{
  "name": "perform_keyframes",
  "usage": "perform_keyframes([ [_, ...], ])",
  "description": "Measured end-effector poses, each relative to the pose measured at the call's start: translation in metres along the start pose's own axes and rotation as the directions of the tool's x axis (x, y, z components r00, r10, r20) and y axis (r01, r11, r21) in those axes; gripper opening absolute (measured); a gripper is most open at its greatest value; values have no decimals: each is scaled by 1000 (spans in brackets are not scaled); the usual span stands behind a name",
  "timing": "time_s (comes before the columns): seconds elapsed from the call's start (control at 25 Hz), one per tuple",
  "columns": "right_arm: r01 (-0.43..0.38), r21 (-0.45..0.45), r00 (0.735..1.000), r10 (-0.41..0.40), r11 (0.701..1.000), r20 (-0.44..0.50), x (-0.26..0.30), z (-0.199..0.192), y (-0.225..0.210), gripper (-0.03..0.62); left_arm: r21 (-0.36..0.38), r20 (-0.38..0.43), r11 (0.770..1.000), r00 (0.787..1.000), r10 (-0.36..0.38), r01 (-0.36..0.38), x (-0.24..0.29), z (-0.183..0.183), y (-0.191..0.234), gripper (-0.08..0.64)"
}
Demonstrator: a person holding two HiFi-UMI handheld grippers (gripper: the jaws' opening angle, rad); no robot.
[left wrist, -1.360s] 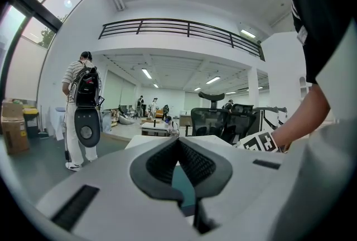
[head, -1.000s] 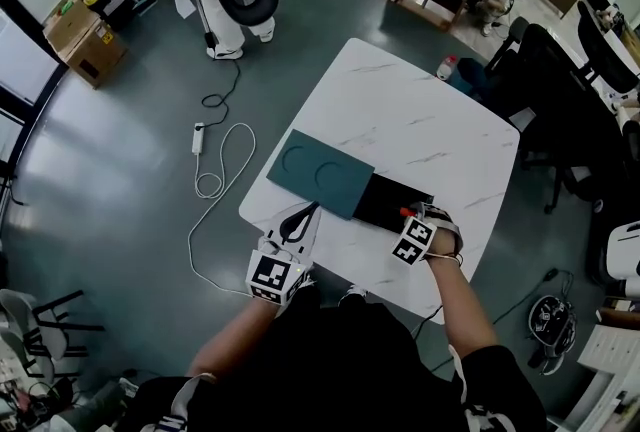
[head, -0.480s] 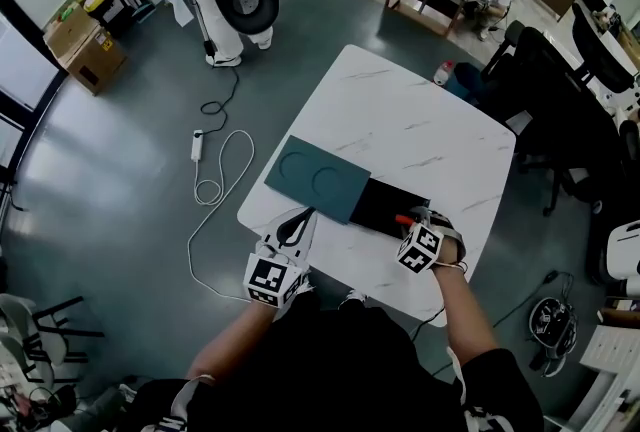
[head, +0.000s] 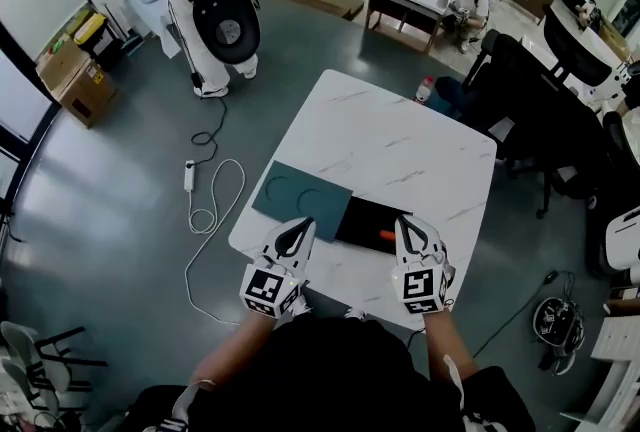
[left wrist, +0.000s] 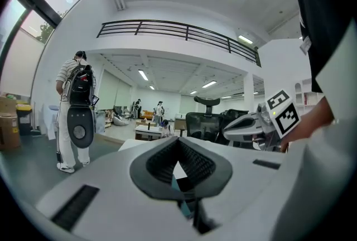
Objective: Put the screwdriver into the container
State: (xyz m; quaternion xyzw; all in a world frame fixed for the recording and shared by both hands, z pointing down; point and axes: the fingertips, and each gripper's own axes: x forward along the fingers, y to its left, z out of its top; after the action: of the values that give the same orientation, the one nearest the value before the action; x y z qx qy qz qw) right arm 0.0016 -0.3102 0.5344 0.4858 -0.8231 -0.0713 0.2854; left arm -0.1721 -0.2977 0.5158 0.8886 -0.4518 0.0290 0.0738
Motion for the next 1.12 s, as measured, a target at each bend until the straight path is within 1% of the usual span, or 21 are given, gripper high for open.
perform_keyframes([
  [0.04,15,99,997,-23,995,80,-7,13,-8,25,2,8,1000,1000,-6,6,3,4,-2,5],
  [0.08,20,203,987,-53,979,154,-15,24,-16,25,2,16,1000,1000,-11,11,6,8,-4,5],
  [0.12,22,293,973,-88,956,214,-24,34,-25,25,1,23,1000,1000,-16,16,8,12,-6,5],
  [0.16,25,358,959,-124,933,257,-32,41,-32,25,1,29,1000,999,-21,21,11,17,-8,5],
  [0.2,30,394,946,-153,919,285,-39,47,-37,25,3,35,1000,999,-27,27,13,21,-10,5],
  [0.28,46,405,930,-187,913,316,-49,53,-44,25,10,43,999,998,-39,38,17,28,-14,5],
  [0.36,54,397,923,-197,916,329,-56,54,-47,25,19,50,999,998,-46,45,19,33,-16,5],
  [0.6,62,414,927,-206,908,314,-60,42,-56,23,38,75,998,996,-56,53,28,42,-26,5],
  [0.88,67,416,932,-206,907,299,-60,37,-58,23,48,88,997,994,-61,57,29,45,-30,5],
  [1.12,61,406,930,-200,912,308,-62,40,-55,23,61,99,997,994,-51,45,26,49,-31,5],
])
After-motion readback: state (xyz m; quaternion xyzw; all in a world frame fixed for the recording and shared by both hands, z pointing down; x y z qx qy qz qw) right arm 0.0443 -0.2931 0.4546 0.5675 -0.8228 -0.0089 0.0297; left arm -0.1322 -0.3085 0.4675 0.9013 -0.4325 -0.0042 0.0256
